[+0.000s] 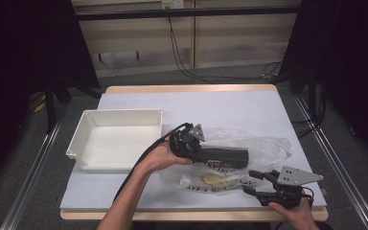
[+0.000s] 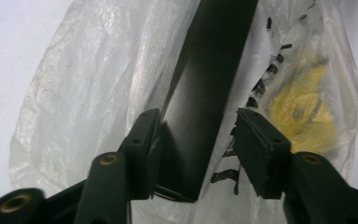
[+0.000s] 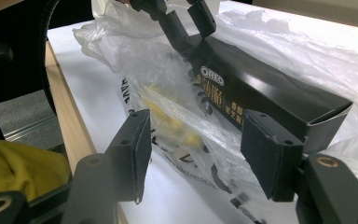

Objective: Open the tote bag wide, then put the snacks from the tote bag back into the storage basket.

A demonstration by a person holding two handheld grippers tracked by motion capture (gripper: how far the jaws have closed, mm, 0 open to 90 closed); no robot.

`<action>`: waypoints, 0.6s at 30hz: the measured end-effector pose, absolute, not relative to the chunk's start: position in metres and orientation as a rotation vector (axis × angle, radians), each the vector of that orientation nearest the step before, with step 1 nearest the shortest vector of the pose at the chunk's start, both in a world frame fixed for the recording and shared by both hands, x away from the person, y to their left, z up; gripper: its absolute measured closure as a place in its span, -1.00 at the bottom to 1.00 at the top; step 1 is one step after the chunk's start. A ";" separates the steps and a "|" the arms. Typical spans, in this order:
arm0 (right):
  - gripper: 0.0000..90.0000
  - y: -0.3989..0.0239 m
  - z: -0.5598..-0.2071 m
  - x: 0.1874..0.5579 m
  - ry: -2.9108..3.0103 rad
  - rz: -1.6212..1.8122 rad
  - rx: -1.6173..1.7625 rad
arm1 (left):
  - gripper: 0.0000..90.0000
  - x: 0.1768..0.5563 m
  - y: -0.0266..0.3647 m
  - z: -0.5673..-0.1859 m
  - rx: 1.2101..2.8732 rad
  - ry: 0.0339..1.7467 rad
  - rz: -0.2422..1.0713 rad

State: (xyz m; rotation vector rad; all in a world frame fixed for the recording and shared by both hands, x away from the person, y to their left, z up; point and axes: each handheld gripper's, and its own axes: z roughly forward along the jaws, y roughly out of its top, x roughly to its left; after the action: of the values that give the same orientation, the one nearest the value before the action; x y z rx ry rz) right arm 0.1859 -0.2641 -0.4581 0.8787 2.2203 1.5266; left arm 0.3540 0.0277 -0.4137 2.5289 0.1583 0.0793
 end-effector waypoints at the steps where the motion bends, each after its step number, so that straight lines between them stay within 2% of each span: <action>1: -0.03 -0.264 -0.458 0.186 2.220 1.527 0.878 | 0.09 0.355 0.028 -0.414 2.525 0.162 0.081; 5: -0.03 -0.265 -0.458 0.186 2.221 1.524 0.876 | -0.13 0.359 0.027 -0.415 2.542 0.179 0.096; 13: -0.03 -0.264 -0.458 0.186 2.226 1.522 0.874 | -0.30 0.364 0.022 -0.417 2.551 0.150 0.095; 18: -0.03 -0.265 -0.459 0.186 2.227 1.522 0.873 | -0.32 0.366 0.021 -0.416 2.572 0.139 0.102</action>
State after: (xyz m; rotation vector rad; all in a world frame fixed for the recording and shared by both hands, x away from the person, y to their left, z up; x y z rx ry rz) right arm 0.1862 -0.2646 -0.4585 0.8731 2.2271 1.5225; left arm 0.3658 0.0208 -0.4156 2.5716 0.1394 0.1023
